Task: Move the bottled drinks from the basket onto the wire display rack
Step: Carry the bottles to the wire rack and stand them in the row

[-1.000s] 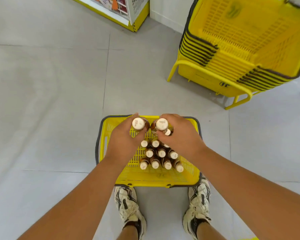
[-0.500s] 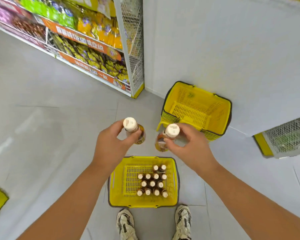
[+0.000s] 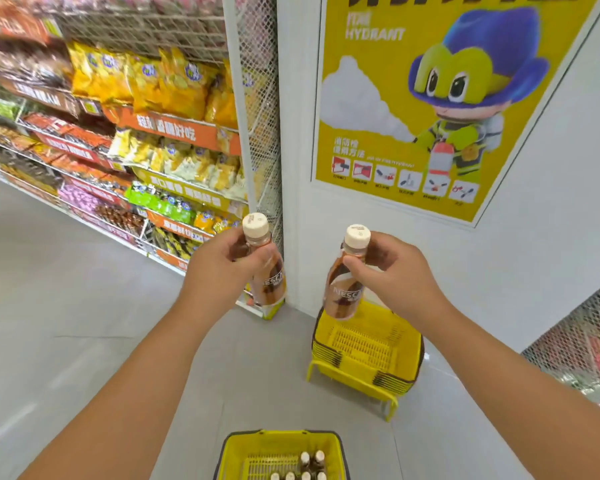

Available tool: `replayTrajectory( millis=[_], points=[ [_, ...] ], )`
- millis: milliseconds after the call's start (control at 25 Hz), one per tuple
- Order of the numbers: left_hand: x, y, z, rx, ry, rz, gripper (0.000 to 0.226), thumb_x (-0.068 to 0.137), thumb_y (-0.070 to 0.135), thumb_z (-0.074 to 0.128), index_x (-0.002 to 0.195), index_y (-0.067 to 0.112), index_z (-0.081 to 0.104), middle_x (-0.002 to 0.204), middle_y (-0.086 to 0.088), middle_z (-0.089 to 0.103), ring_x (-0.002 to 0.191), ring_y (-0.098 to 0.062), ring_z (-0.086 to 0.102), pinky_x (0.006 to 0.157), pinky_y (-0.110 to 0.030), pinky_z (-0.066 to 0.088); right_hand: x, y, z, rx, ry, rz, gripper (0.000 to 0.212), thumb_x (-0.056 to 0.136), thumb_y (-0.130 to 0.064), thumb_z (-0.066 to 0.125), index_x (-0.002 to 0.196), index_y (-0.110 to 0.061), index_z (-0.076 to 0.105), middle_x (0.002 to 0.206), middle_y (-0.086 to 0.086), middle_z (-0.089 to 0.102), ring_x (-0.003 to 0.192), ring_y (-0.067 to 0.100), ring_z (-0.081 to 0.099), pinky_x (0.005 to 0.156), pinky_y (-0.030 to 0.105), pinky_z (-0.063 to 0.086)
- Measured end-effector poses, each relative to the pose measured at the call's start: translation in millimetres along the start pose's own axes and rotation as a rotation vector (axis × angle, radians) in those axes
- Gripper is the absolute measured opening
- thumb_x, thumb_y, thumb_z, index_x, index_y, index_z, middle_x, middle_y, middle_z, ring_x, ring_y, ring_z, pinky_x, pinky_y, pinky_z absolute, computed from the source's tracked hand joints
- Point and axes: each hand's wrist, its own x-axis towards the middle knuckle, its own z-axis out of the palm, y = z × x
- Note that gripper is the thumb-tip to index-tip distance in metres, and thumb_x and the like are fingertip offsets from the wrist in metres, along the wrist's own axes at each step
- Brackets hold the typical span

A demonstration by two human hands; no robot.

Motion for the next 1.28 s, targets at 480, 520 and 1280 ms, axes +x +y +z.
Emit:
replayTrajectory(
  millis=[480, 520, 1280],
  points=[
    [15.4, 108.1, -95.4, 0.021, -0.018, 0.119, 0.009, 0.087, 0.034, 0.079, 0.096, 0.034, 0.079, 0.086, 0.014, 0.079, 0.083, -0.002, 0.073, 0.079, -0.029, 0.059, 49.5, -138.1, -20.3, 0.037, 0.003, -0.126, 0.019, 0.091, -0.015, 0.076, 0.103, -0.030, 0.076, 0.095, -0.007, 0.080, 0.091, 0.009, 0.076, 0.081, 0.023, 0.060],
    [16.0, 112.2, -101.8, -0.010, -0.011, 0.115, 0.009, 0.087, 0.032, 0.080, 0.096, 0.033, 0.080, 0.086, 0.013, 0.079, 0.081, -0.003, 0.074, 0.082, -0.033, 0.061, 52.0, -144.6, -17.2, 0.047, 0.009, -0.132, 0.019, 0.091, -0.014, 0.076, 0.102, -0.030, 0.076, 0.095, -0.006, 0.080, 0.091, 0.009, 0.076, 0.081, 0.024, 0.060],
    [-66.3, 122.0, -189.3, -0.005, 0.432, -0.046, 0.009, 0.083, 0.031, 0.083, 0.092, 0.034, 0.082, 0.089, 0.008, 0.080, 0.088, -0.013, 0.076, 0.093, -0.048, 0.060, 79.6, -199.1, 51.3, 0.242, -0.364, -0.282, 0.016, 0.088, -0.016, 0.078, 0.099, -0.028, 0.080, 0.094, -0.005, 0.081, 0.092, 0.015, 0.077, 0.087, 0.036, 0.060]
  ],
)
